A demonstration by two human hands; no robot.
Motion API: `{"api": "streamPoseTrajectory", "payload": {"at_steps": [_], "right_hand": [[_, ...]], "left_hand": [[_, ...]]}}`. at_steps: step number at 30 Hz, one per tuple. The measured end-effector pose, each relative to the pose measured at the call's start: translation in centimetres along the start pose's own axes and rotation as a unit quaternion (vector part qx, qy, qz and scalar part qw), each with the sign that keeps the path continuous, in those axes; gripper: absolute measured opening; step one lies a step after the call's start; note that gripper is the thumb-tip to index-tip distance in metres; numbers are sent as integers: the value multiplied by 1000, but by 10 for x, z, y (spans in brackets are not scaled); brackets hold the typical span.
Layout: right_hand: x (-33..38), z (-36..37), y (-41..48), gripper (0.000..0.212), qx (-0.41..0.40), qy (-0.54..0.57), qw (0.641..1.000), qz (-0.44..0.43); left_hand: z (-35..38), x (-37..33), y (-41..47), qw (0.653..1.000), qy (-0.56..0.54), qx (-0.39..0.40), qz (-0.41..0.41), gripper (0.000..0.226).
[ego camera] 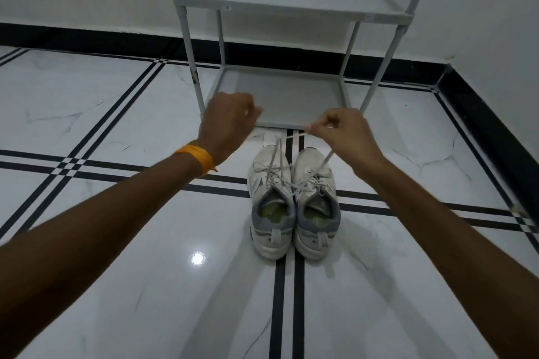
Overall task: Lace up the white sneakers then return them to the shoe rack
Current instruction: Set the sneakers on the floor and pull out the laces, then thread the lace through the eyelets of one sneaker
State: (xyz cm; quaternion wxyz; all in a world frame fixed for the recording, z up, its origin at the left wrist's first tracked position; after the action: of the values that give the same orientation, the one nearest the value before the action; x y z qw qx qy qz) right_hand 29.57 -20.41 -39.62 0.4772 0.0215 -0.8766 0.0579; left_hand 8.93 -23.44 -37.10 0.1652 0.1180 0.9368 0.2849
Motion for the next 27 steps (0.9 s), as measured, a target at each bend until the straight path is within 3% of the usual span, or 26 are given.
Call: {"api": "streamPoseTrajectory", "payload": {"at_steps": [2, 4, 8, 12, 14, 16, 19, 21, 24, 27], "right_hand": [[-26, -27, 16, 18, -92, -158, 983, 8], [-69, -51, 29, 19, -136, -273, 950, 63], [-151, -42, 33, 22, -87, -364, 918, 133], [-169, -6, 28, 24, -37, -427, 896, 116], [-148, 5, 23, 28, -53, -454, 887, 66], [-115, 22, 14, 28, -59, -421, 905, -7], [-80, 76, -6, 23, 94, -311, 943, -71], [-77, 109, -19, 17, 170, -334, 921, -103], [-75, 114, -16, 8, 137, -341, 920, -135], [-73, 106, -8, 13, 119, -336, 921, -155]], "left_hand": [[7, 26, -17, 992, 115, 55, 26, 20], [16, 68, -46, 974, 185, 127, -14, 13], [36, 127, -104, 944, 226, 220, -96, 15], [74, 125, -126, 926, 185, 306, -116, 26], [88, 105, -122, 940, 112, 299, -121, 32], [102, 71, -115, 955, -4, 279, -101, 30], [125, 21, -117, 941, -170, 284, -73, 21], [127, 12, -121, 944, -197, 253, -82, 12], [122, 15, -123, 948, -214, 217, -86, 9], [115, 16, -118, 963, -159, 215, -32, 5]]}}
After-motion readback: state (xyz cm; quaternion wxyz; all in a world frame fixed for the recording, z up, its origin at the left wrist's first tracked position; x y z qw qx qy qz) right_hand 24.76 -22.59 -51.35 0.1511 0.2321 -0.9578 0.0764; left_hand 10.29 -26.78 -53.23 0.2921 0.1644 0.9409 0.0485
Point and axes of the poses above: each hand's wrist, its own y-axis towards the middle knuckle, its own z-axis out of the palm, x = y × z, the point moved 9 cm from there along y, towards the middle knuckle, and after that the axes turned 12 degrees about z, right-handed, at the moved point
